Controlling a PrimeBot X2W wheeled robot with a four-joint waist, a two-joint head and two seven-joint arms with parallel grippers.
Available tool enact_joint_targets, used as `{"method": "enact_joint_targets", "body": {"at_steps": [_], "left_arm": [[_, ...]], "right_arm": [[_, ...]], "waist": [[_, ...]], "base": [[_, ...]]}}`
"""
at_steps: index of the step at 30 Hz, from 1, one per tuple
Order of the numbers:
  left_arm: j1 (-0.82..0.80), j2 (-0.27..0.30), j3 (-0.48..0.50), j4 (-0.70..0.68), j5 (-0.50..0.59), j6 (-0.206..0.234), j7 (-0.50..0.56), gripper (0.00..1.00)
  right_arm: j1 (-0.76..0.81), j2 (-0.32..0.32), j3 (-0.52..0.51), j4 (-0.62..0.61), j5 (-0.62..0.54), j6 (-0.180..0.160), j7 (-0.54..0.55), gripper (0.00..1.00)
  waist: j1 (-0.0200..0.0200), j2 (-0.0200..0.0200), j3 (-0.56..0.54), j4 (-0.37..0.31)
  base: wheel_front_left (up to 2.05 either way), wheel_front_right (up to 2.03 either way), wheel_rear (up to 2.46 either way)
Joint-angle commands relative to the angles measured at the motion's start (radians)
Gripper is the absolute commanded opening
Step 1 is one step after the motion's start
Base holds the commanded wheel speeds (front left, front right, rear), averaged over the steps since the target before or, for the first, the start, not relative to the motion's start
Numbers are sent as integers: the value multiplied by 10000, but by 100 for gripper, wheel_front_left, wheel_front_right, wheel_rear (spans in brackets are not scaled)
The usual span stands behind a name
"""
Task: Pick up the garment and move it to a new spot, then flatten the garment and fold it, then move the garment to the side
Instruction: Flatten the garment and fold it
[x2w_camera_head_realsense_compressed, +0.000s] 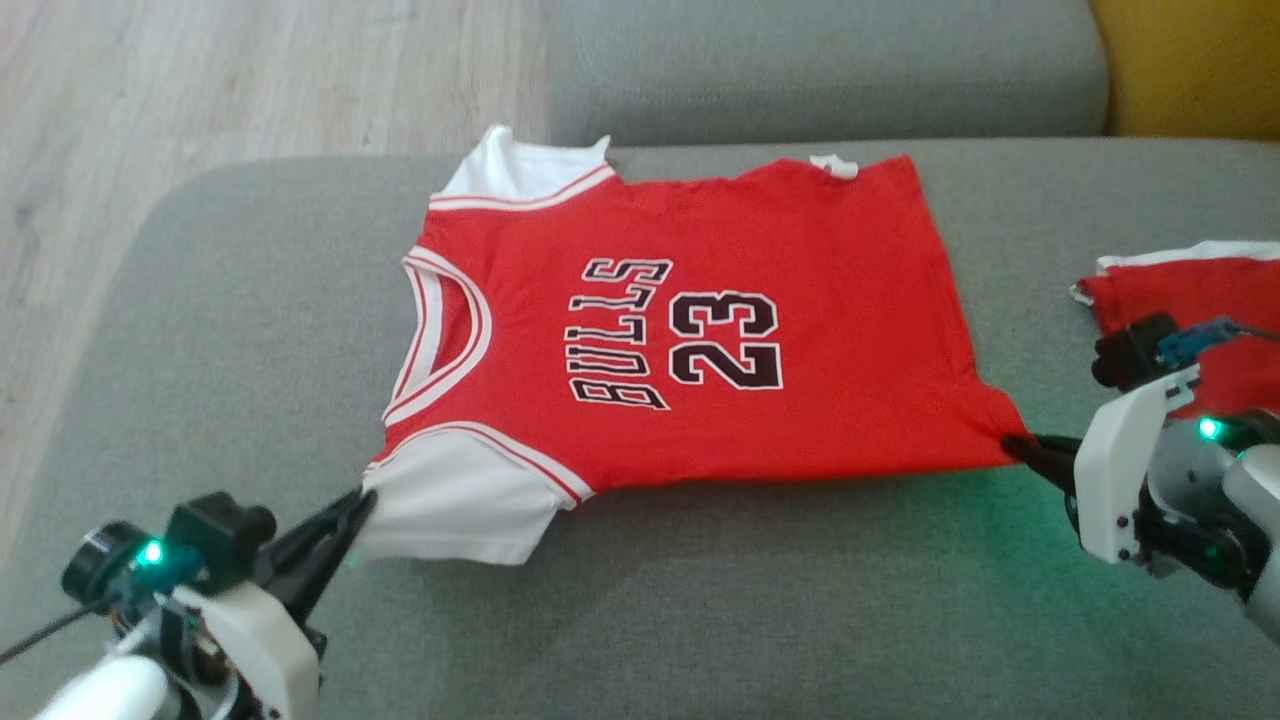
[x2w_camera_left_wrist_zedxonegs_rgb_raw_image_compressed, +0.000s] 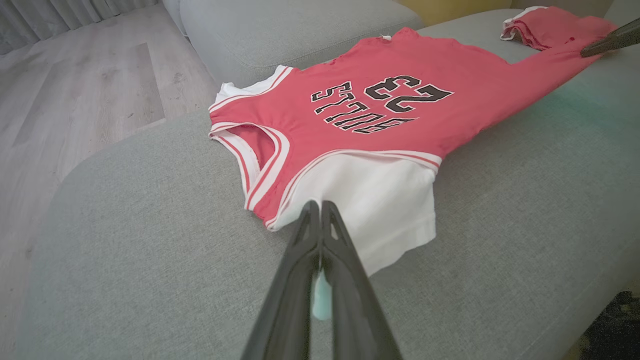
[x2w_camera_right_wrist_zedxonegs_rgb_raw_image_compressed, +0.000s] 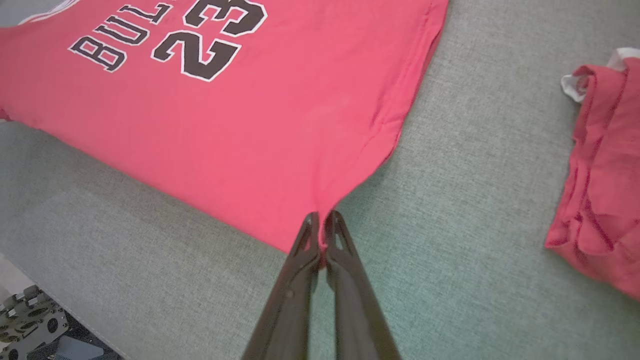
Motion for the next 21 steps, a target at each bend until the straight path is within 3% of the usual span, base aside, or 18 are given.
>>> {"method": "enact_joint_targets", "body": {"at_steps": [1,10,14,21], "left_arm": [[-845,526,628,-287,9,71,8,0],[-2249,370,744,418,119,-241,319,0],[-2956,234,633,991,188,-380,741,0],[-4098,-107,367,2001,169,-691,1068,0]], "right_arm": [[-364,-271,-226,-188,-44,-7,-107,0],[-1106,194,-662,91,-217,-7,-79,0],[-1436,698,-1095,435,266,-7,63,0],[-2089,1109,-1064,819,-76,-7,139,0]], "waist": [[0,-1,233,14],[0,-1,989,35],[0,-1,1365,-20],[0,-1,1777,-127]], "base": [[0,0,0],[0,0,0],[0,0,0],[0,0,0]]}}
